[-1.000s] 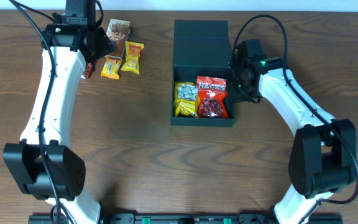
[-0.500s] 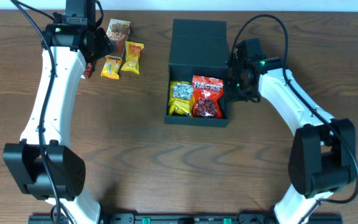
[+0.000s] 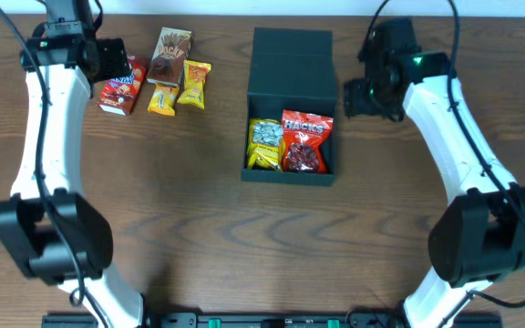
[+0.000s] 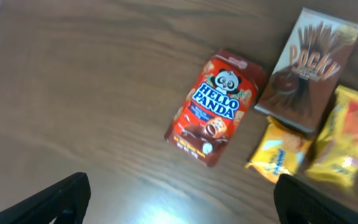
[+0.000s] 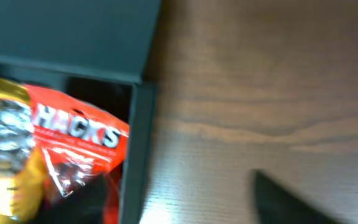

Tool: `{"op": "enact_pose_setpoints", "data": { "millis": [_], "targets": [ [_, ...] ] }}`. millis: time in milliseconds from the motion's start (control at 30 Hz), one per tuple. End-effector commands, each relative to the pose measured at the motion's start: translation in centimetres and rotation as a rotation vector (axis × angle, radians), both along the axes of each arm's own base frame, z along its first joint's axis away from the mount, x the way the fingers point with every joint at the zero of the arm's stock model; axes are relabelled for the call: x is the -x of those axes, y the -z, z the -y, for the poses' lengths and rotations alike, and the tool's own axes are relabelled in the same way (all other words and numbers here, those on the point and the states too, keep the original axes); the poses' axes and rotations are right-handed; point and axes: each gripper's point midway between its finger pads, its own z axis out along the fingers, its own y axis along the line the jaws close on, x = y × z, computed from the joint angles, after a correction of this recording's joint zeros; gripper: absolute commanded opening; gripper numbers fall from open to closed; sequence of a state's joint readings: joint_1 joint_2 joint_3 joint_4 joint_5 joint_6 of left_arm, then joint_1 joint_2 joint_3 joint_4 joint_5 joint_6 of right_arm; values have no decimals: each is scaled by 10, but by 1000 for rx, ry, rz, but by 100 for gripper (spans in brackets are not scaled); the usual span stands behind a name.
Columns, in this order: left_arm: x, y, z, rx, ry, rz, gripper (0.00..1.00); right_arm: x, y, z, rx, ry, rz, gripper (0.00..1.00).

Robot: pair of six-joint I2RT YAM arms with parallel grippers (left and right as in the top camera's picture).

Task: Pack container
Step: 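Grasp the red Hello Panda box with the left gripper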

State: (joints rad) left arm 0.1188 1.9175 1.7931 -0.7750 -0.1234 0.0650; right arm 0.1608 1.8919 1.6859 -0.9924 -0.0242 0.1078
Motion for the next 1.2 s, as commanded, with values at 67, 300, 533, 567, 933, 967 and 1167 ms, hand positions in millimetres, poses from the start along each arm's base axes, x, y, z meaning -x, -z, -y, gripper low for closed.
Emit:
{"op": "enact_pose_setpoints", "data": {
  "millis": [67, 300, 533, 567, 933, 967, 1167],
  "targets": [
    [-19, 58, -2, -83, 244, -119, 95, -9, -25, 3, 17, -8, 42, 99],
    [-55, 114, -5, -149, 371, -120, 95, 4, -26, 5, 26, -8, -12, 99],
    [-61, 159, 3, -123, 455, -160, 95, 19, -21, 9, 41, 6, -73, 99],
    [-60, 162, 3, -121, 455, -165, 95, 19, -21, 9, 41, 6, -73, 99],
    [-52, 183, 4, -85, 431, -214, 95, 17, -22, 9, 36, 17, -66, 99],
    [-49, 185, 5, -75, 426, -226, 95, 17, -22, 9, 36, 17, -66, 99],
    [-33, 192, 8, -25, 437, -284, 100, 17, -22, 9, 36, 17, -66, 99]
  ]
}}
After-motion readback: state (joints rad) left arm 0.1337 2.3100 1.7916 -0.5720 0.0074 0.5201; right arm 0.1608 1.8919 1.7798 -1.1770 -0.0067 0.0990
